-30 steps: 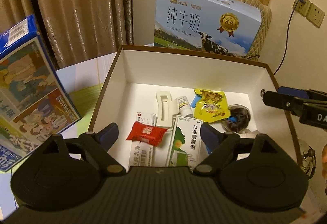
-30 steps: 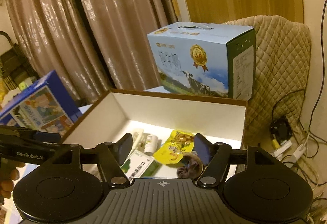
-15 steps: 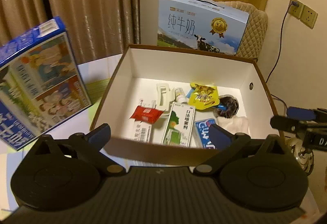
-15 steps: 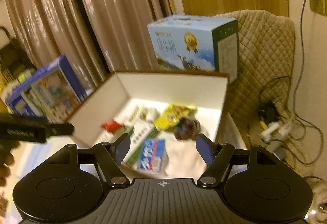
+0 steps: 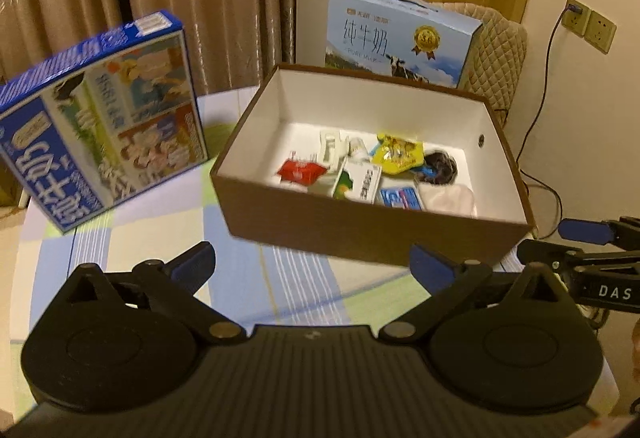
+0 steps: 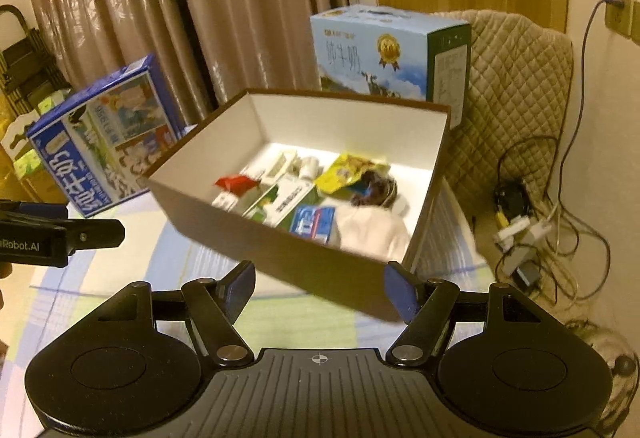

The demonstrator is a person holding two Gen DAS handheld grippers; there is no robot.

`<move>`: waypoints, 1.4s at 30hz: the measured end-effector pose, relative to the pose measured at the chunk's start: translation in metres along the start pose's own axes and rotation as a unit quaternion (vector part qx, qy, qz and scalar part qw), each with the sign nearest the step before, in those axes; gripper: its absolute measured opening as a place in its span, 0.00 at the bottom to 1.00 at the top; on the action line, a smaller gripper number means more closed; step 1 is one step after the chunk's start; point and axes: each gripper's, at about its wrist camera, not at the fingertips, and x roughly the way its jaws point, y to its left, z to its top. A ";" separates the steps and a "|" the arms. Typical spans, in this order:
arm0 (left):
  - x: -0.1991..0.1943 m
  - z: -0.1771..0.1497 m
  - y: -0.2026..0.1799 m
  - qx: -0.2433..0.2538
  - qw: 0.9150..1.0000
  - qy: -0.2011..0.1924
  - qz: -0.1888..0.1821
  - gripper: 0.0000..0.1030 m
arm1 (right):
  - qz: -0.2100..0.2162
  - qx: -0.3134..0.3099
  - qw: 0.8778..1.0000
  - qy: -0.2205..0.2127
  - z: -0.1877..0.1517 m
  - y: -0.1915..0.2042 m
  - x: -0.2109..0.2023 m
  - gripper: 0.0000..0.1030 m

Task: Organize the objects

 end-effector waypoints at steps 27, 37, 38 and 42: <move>-0.092 -0.100 0.043 0.019 0.998 0.040 -0.037 0.99 | -0.031 0.075 0.997 0.017 -0.095 0.088 -0.096 0.66; -0.116 -0.130 0.065 0.018 0.998 0.043 -0.045 0.99 | -0.032 0.075 0.997 0.015 -0.116 0.120 -0.115 0.66; -0.118 -0.133 0.066 0.017 0.998 0.043 -0.047 0.99 | -0.032 0.075 0.997 0.014 -0.119 0.122 -0.117 0.66; -0.127 -0.140 0.069 0.020 0.998 0.039 -0.051 0.99 | -0.033 0.074 0.997 0.012 -0.125 0.131 -0.123 0.66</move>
